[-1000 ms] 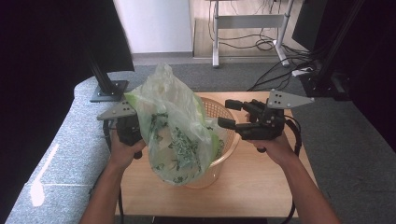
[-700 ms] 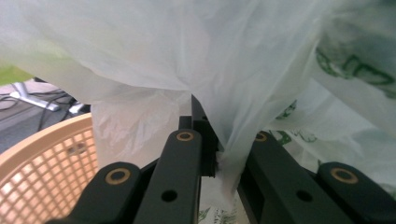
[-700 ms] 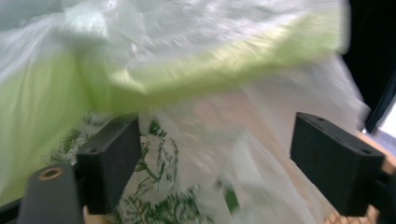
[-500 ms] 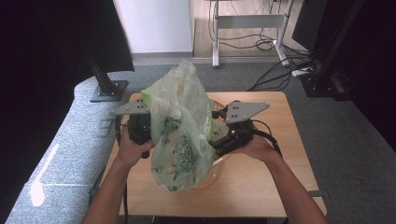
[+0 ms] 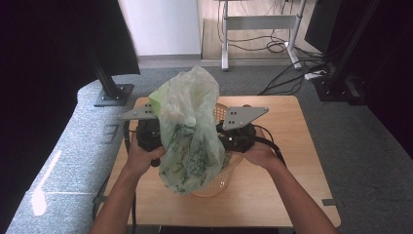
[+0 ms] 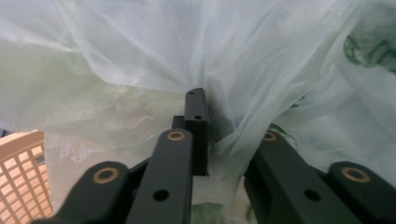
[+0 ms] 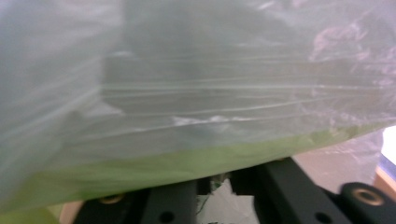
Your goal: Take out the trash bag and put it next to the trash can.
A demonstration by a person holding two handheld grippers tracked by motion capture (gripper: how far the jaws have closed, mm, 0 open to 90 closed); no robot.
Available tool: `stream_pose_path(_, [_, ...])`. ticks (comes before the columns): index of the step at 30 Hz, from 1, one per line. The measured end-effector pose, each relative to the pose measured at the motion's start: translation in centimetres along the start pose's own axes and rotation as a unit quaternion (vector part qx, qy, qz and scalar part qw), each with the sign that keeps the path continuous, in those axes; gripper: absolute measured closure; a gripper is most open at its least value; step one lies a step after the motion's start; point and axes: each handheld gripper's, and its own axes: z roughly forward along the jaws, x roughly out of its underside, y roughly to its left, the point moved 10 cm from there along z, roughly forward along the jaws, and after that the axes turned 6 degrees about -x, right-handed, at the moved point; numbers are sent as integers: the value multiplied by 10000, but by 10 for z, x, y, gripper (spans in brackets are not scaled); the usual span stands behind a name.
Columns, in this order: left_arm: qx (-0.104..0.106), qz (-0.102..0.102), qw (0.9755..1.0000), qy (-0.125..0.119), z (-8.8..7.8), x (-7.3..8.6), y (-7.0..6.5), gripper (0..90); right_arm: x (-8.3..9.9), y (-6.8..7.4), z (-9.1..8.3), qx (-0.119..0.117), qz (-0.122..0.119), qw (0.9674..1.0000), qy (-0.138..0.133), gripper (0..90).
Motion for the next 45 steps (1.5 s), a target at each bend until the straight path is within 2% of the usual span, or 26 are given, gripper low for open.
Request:
stream_pose_path(3, [-308,79,9994,-99,-5,1,9,663,1,-3,-4,93,64,9999,-56,872])
stream_pose_path(6, [-640,163,9976,-222,-11,2,17,546,2,-8,-9,229,143,9995,-176,875])
stream_pose_path(10, [-892,307,9953,-212,-21,8,20,468,1,-13,-19,375,274,9984,-336,876])
stream_pose_path(13, [-1066,349,9929,-385,-30,9,24,409,-2,-16,-29,468,352,9973,-447,877])
stream_pose_path(15, [-1192,355,9914,-413,-37,10,26,390,-5,-18,-36,487,426,9964,-554,877])
stream_pose_path(16, [-1192,355,9914,-413,-37,10,26,378,-5,-18,-36,487,426,9964,-554,877])
stream_pose_path(19, [-1433,420,9884,-283,-49,17,31,364,-11,-21,-52,606,454,9947,-701,878])
stream_pose_path(23, [-1512,318,9878,-173,-54,27,37,363,-20,-23,-68,722,431,9931,-822,878])
stream_pose_path(26, [-1641,311,9859,-47,-56,35,42,362,-25,-24,-77,795,401,9923,-862,879])
stream_pose_path(31, [-1690,227,9853,39,-58,45,49,362,-32,-25,-96,895,363,9912,-909,880])
stream_pose_path(40, [-1801,100,9836,90,-65,54,58,363,-49,-30,-146,1216,317,9854,-1148,881])
stream_pose_path(45, [-1847,43,9827,139,-69,59,62,364,-48,-29,-172,1396,304,9829,-1163,881])
